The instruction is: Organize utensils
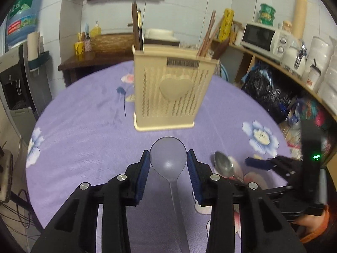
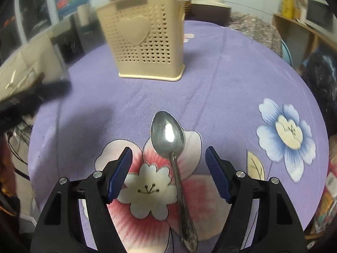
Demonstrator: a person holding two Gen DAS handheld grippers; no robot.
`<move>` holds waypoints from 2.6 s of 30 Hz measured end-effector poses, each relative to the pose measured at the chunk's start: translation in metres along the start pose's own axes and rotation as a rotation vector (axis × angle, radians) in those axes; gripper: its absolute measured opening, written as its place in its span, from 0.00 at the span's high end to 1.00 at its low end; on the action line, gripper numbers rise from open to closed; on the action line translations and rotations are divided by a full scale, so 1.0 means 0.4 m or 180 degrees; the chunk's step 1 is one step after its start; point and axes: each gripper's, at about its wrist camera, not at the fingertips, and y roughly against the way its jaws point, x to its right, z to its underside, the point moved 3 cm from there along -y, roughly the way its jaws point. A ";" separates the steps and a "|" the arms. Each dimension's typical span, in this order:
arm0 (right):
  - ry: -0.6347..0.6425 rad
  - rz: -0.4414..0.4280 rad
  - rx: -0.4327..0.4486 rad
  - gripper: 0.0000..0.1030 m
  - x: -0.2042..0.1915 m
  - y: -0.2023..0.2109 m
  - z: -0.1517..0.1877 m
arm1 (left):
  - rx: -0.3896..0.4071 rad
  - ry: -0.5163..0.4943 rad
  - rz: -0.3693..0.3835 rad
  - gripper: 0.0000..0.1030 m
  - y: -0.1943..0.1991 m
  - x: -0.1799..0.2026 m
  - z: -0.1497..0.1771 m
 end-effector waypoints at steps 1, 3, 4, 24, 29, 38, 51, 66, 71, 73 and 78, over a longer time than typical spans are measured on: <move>0.0033 -0.0007 -0.0034 0.30 -0.001 -0.008 -0.007 | 0.0060 -0.0008 0.0008 0.65 0.015 0.000 -0.011; 0.0086 -0.0026 -0.0086 0.30 -0.003 -0.020 -0.022 | 0.0130 -0.0006 0.0023 0.65 0.029 -0.004 -0.029; 0.0107 -0.0023 -0.0109 0.30 -0.005 -0.026 -0.029 | 0.0166 -0.0008 0.0019 0.65 0.037 -0.006 -0.037; 0.0241 -0.0044 -0.0199 0.63 -0.032 -0.010 -0.065 | 0.0212 -0.0028 0.0009 0.65 0.043 -0.010 -0.044; 0.0035 -0.0245 0.0249 0.63 -0.038 0.126 -0.106 | 0.0232 -0.0011 -0.0001 0.65 0.052 -0.021 -0.046; -0.0068 -0.0458 0.0781 0.82 -0.060 0.287 -0.152 | 0.0244 0.0008 -0.0015 0.65 0.056 -0.029 -0.047; -0.0091 -0.0313 0.0720 0.64 -0.033 0.234 -0.144 | 0.0264 0.0052 -0.0037 0.65 0.061 -0.044 -0.040; -0.0314 -0.0563 -0.0070 0.41 0.042 0.034 -0.063 | 0.0269 0.0101 -0.0024 0.65 0.069 -0.061 -0.037; -0.0789 -0.0569 -0.0095 0.41 0.086 -0.008 -0.030 | 0.0272 0.0073 -0.0020 0.65 0.070 -0.056 -0.036; -0.0975 -0.0510 -0.0071 0.41 0.109 -0.018 -0.025 | 0.0276 0.0070 -0.0026 0.65 0.071 -0.057 -0.036; -0.1103 -0.0447 -0.0020 0.41 0.128 -0.017 -0.027 | 0.0250 0.0068 -0.0014 0.65 0.065 -0.061 -0.037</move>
